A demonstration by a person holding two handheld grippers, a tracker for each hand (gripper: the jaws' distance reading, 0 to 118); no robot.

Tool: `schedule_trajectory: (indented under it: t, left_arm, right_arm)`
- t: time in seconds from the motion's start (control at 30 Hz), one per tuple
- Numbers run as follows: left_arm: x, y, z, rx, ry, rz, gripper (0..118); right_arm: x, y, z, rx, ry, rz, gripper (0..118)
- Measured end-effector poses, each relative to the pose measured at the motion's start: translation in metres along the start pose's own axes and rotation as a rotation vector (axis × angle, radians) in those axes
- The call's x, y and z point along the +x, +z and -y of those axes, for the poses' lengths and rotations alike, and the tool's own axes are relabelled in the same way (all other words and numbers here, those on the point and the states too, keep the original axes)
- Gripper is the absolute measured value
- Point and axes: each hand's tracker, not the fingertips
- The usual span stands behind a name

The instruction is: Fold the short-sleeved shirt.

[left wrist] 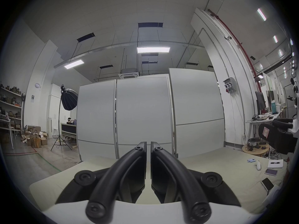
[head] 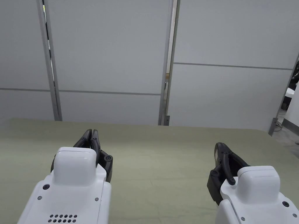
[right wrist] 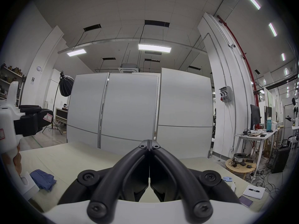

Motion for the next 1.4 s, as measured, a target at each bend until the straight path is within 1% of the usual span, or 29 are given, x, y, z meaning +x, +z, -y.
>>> schedule_trajectory:
  t: [1.4]
  left_arm:
    - [-0.003,0.0044,0.0035,-0.01,0.004,-0.013,6]
  right_arm:
    - [0.0,0.0029,0.0057,-0.021,-0.018,0.002,2]
